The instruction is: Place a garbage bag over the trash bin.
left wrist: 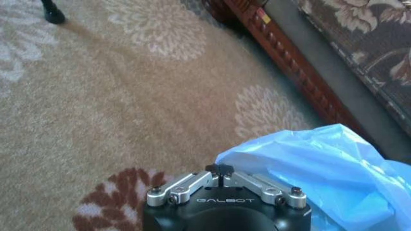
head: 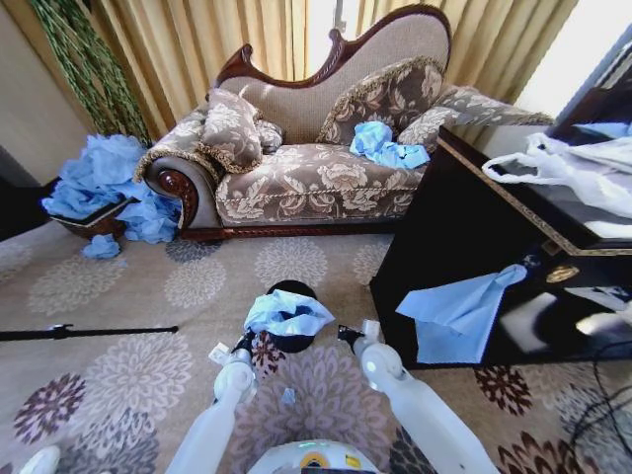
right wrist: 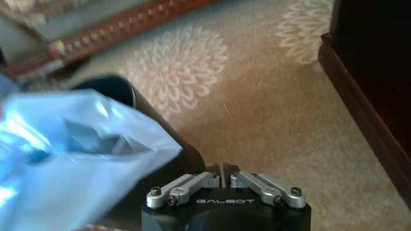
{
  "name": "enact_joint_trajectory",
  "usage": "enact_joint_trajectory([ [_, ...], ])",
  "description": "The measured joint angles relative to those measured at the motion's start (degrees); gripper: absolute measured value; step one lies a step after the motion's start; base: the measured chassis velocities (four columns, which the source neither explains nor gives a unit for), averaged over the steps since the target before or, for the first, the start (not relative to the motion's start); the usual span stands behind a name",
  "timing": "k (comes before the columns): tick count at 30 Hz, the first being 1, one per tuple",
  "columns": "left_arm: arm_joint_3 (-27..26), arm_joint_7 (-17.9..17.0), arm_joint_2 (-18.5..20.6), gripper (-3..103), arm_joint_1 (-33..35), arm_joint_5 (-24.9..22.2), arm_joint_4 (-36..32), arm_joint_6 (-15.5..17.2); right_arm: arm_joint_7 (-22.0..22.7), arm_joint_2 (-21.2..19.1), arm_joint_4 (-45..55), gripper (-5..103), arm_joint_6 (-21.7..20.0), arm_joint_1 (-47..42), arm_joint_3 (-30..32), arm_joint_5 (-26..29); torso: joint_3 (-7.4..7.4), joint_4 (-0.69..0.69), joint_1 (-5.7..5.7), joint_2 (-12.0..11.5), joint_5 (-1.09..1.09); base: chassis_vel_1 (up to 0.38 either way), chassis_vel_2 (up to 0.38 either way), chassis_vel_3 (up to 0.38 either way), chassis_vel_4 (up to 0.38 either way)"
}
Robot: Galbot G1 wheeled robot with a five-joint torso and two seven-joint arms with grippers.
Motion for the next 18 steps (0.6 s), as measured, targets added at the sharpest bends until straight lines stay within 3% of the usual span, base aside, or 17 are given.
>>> enact_joint_trajectory([
  [2,0.0,0.1,0.0,0,-0.1,0.0,0.0,0.0,0.4,0.0,1.3,1,0.0,-0.7,0.9,1.4,0.00,0.00,0.00,0.0,0.00,0.000,0.000,0.000,0.000],
  [6,0.1,0.7,-0.2,0,-0.6,0.6,1.0,-0.2,6.1,1.7,7.7,15,0.8,-2.5,3.9,14.4,0.00,0.01,0.00,0.0,0.00,0.000,0.000,0.000,0.000],
  [7,0.1,0.7,-0.2,0,-0.6,0.6,1.0,-0.2,6.1,1.7,7.7,15,0.8,-2.5,3.9,14.4,0.00,0.01,0.00,0.0,0.00,0.000,0.000,0.000,0.000],
  [10,0.3,0.9,-0.4,0,-0.8,1.1,1.7,-0.4,14.4,4.8,9.0,30,2.2,-1.3,4.1,25.7,0.00,0.02,0.00,0.0,-0.01,0.000,0.000,0.000,0.000],
  [12,0.4,0.9,-0.5,0,-0.9,1.2,1.8,-0.7,16.7,5.9,8.4,30,2.7,-0.7,4.1,28.1,0.00,0.02,0.00,0.0,-0.01,0.000,0.000,0.000,0.000],
  [14,0.5,0.9,-0.5,0,-0.9,1.3,1.8,-0.7,17.9,6.7,7.8,36,3.0,-0.4,4.1,29.4,0.00,0.01,0.00,0.0,0.00,0.000,0.000,0.000,0.000],
  [17,0.9,0.9,-0.5,0,-1.0,1.3,1.8,-1.0,21.0,10.1,4.3,52,4.1,1.0,5.3,33.5,0.00,0.01,0.00,0.0,0.00,0.000,0.000,0.000,0.000],
  [18,0.9,0.9,-0.5,0,-1.0,1.3,1.8,-1.0,21.0,10.1,4.3,52,4.1,1.0,5.3,33.5,0.00,0.01,0.00,0.0,0.00,0.000,0.000,0.000,0.000],
])
